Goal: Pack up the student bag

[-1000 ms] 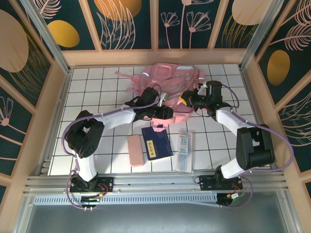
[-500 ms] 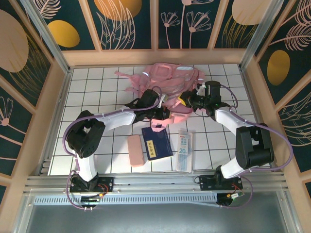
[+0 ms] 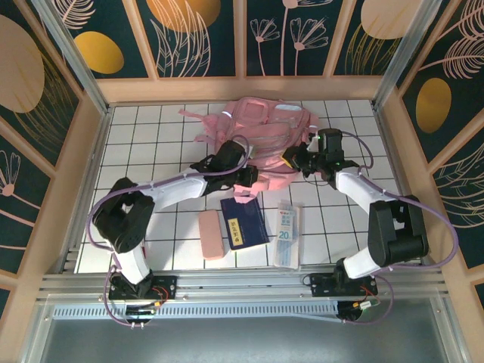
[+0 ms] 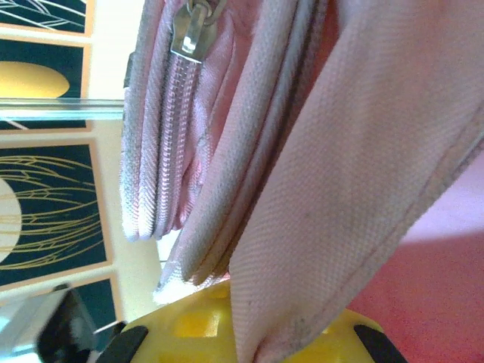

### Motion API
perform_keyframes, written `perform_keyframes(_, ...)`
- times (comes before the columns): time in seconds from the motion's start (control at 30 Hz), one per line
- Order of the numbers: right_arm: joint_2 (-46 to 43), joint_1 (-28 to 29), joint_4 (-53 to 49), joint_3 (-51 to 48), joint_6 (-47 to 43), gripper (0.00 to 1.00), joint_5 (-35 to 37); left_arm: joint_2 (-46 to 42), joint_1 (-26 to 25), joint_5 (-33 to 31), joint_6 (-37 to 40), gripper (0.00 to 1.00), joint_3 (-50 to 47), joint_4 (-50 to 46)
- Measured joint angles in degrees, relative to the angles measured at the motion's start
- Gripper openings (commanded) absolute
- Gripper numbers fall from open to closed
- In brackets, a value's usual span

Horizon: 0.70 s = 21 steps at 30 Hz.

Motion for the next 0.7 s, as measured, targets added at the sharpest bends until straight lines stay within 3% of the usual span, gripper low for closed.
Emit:
perform_keyframes(0.17, -1.11, -1.66, -0.35, 0.0, -2.71, 0.0, 0.13, -7.63, 2.23, -7.58, 0.2, 0.0, -7.08, 1.44)
perform_keyframes(0.4, -1.14, -3.52, -0.59, 0.0, -4.92, 0.0, -1.27, -11.06, 8.87, -7.93, 0.83, 0.0, -13.33, 5.62)
perform_keyframes(0.6, -0.55, -4.04, -0.5, 0.0, -6.01, 0.0, -2.8, -11.85, 9.88, -3.61, 4.63, 0.0, -15.58, 10.34)
perform_keyframes(0.7, -0.02, -4.09, -0.44, 0.0, -6.01, 0.0, -3.52, -11.65, 9.99, 4.39, 5.55, 0.36, -15.45, 11.98)
